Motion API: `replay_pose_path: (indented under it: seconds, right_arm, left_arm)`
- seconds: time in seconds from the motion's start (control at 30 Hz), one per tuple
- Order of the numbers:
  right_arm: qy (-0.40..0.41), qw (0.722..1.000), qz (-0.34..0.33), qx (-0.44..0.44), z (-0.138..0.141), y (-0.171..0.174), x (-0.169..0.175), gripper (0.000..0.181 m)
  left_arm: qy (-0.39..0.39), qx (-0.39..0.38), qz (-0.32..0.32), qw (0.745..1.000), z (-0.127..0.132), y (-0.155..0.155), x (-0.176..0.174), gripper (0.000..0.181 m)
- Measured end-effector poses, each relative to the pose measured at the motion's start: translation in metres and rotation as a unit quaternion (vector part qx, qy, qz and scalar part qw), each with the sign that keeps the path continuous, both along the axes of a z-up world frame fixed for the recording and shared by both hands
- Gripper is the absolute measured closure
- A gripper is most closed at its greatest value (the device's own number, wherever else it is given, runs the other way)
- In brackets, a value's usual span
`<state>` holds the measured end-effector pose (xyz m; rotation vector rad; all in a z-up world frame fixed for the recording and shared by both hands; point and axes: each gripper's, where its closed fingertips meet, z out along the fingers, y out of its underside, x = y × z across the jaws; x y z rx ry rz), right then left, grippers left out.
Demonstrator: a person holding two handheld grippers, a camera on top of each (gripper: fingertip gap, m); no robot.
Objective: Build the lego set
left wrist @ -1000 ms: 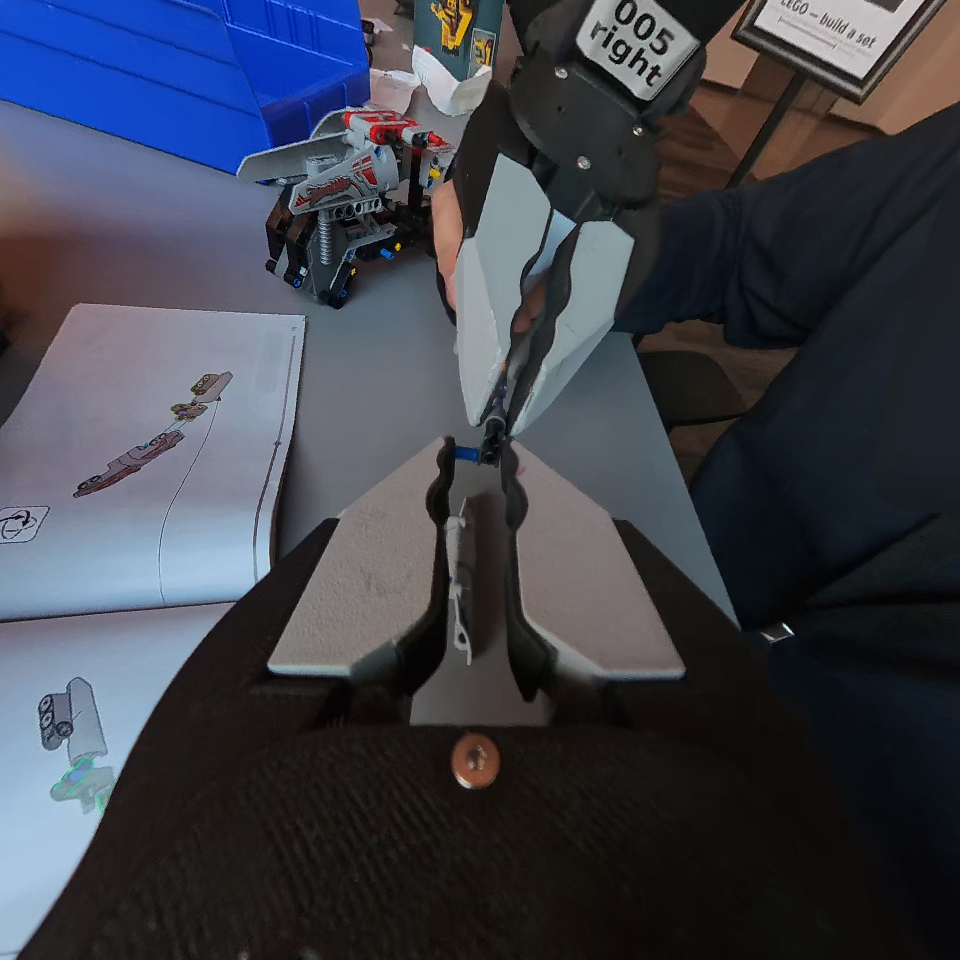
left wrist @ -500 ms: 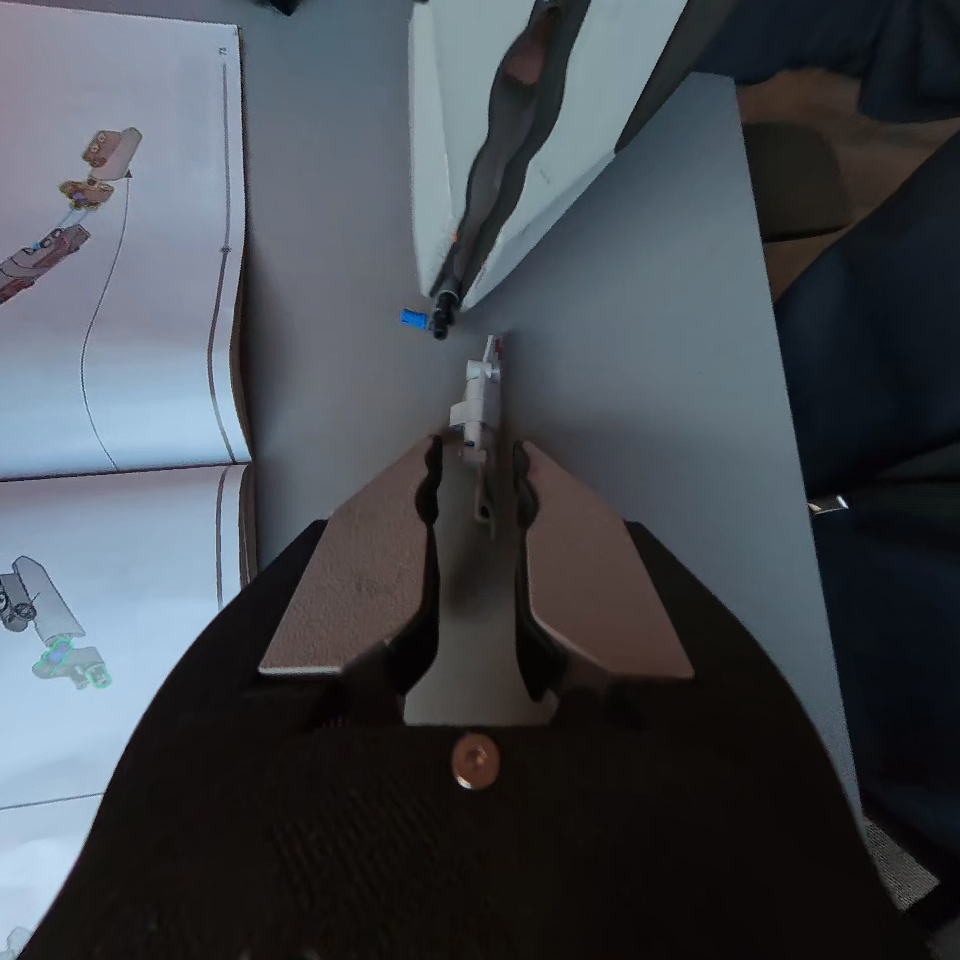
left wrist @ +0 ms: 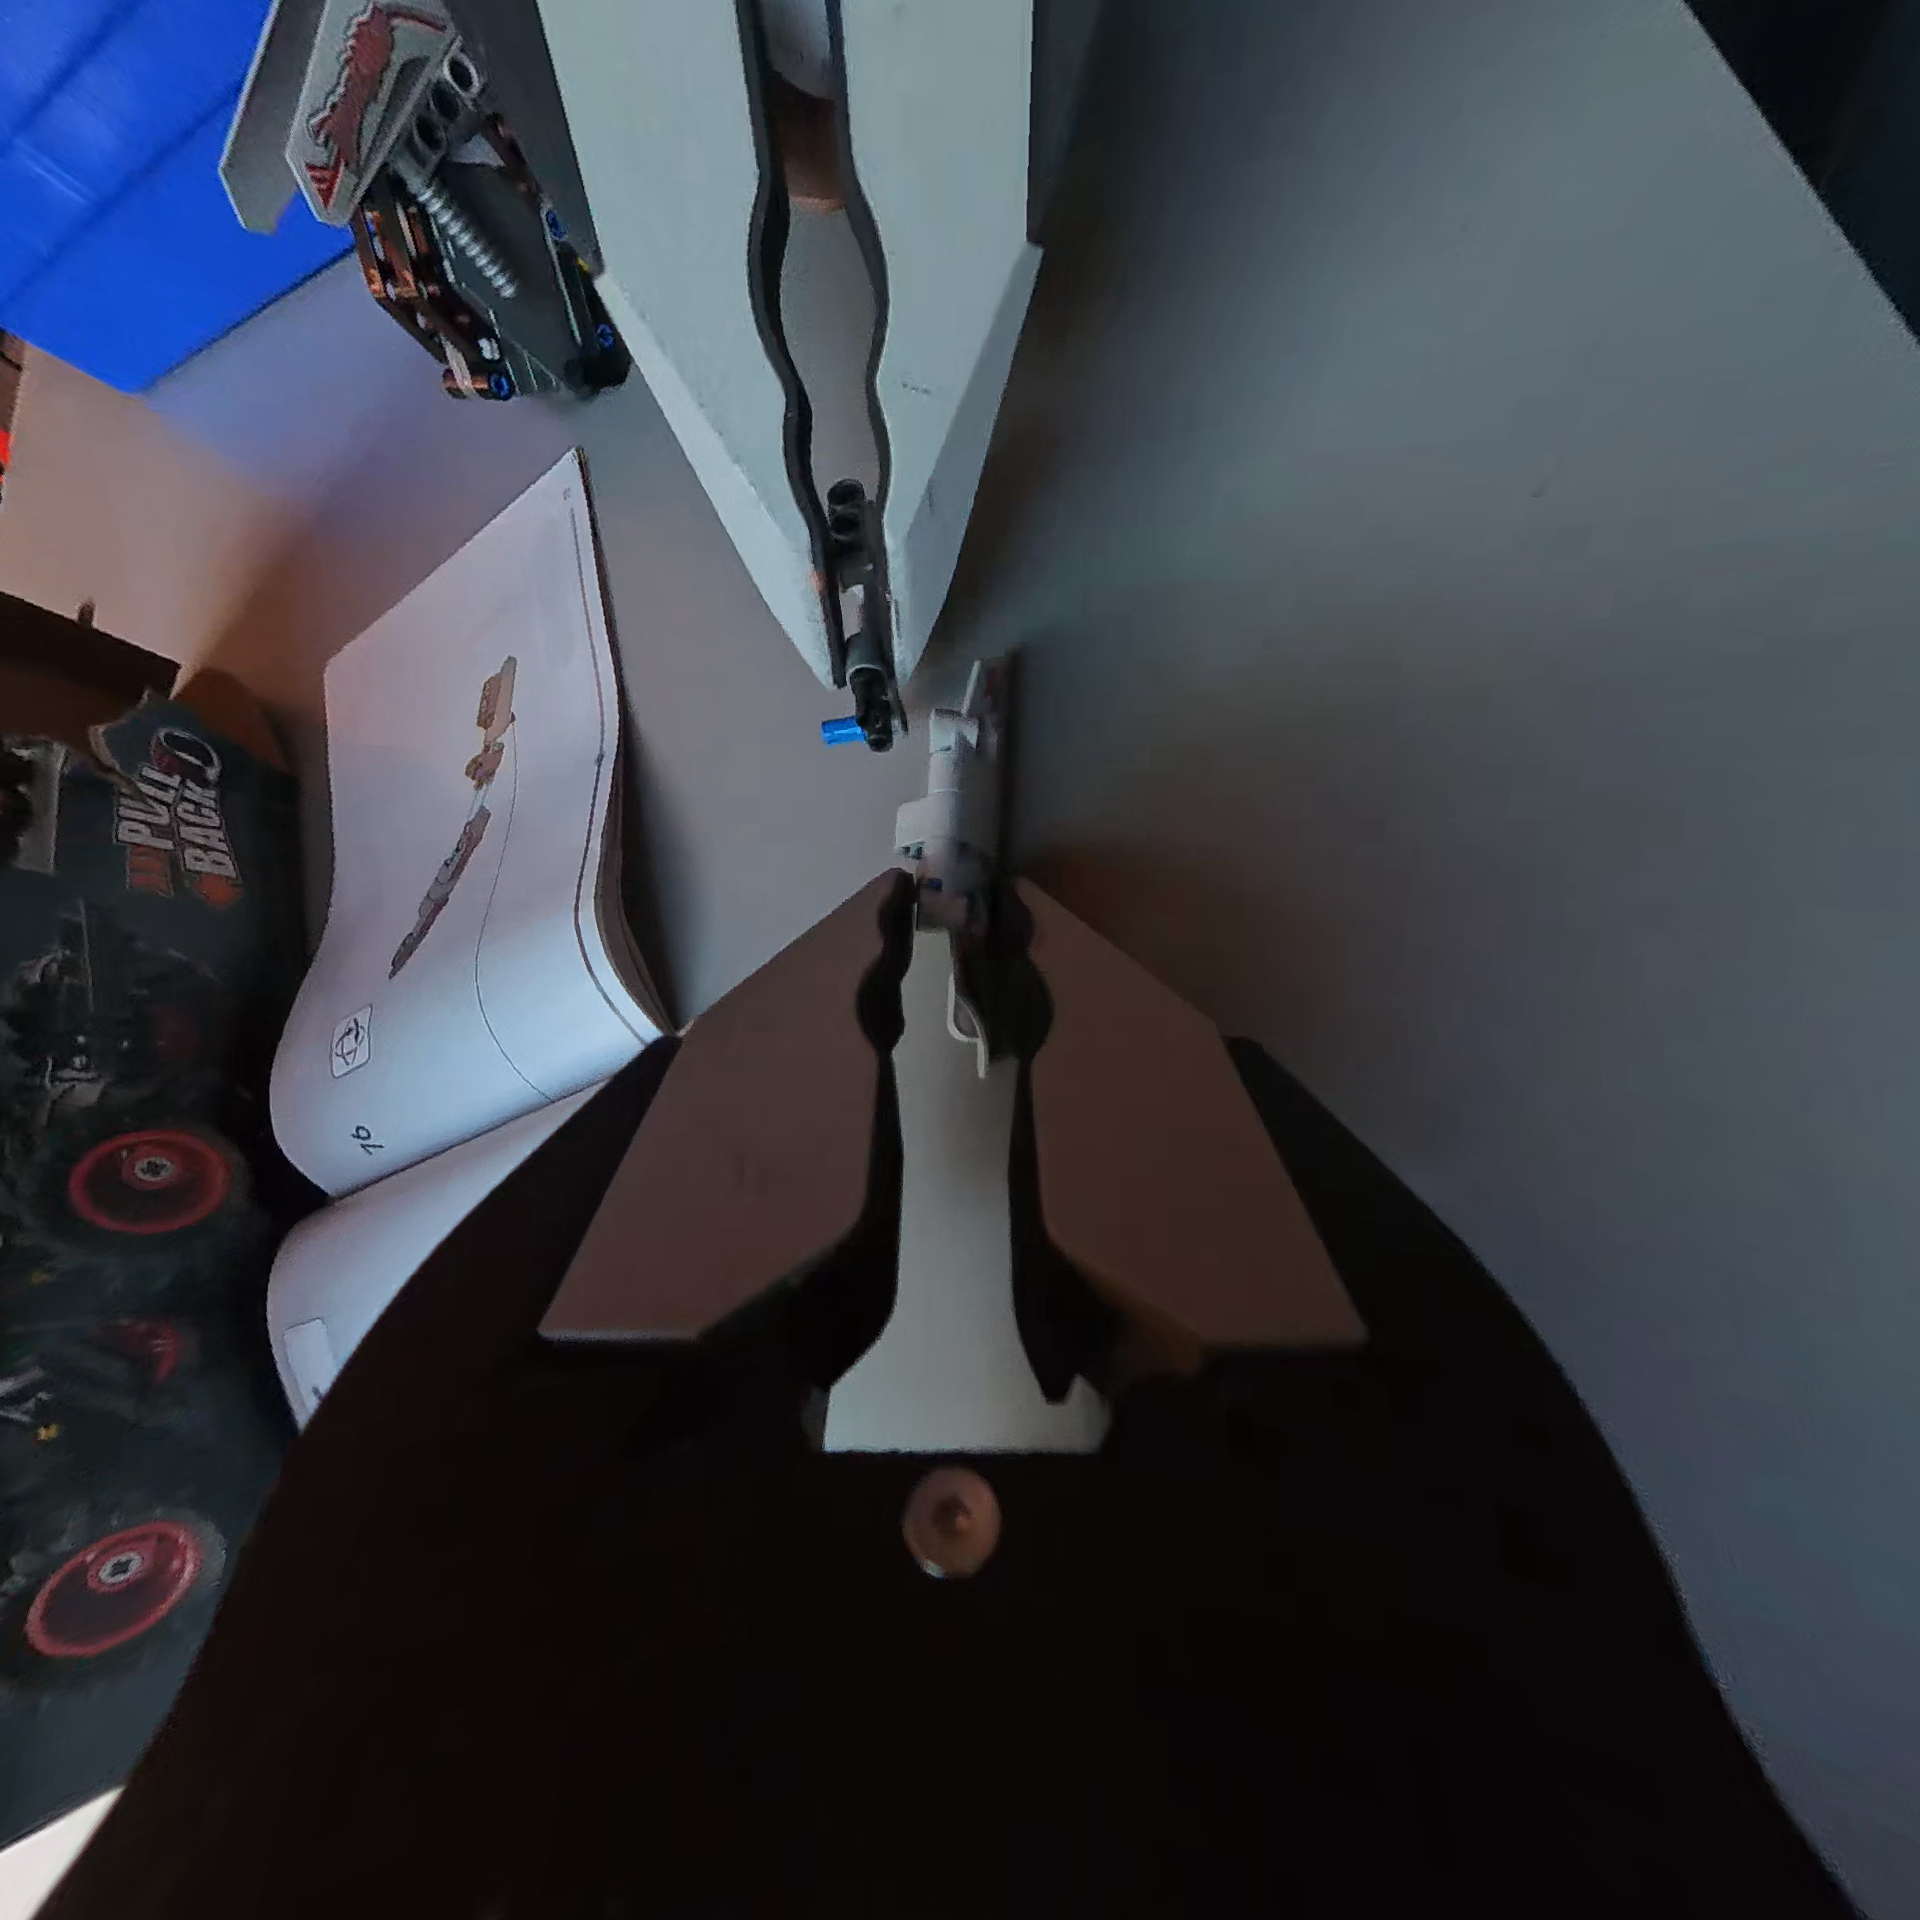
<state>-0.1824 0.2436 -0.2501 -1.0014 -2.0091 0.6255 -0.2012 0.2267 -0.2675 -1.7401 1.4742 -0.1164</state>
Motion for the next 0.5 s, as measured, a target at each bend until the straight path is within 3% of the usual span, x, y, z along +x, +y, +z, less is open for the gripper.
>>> replay_pose_path:
  seconds: [0.17,0.5]
  right_arm:
    - [0.0,1.0,0.004,0.011,-0.0015,-0.004,-0.0008,0.177]
    - [0.001,1.0,-0.005,0.018,-0.0023,-0.0022,-0.0037,0.177]
  left_arm:
    - [0.034,0.055,-0.008,0.998,0.0007,0.0033,-0.0013,0.168]
    - [0.023,0.048,-0.003,0.999,0.0002,0.0047,-0.0001,0.168]
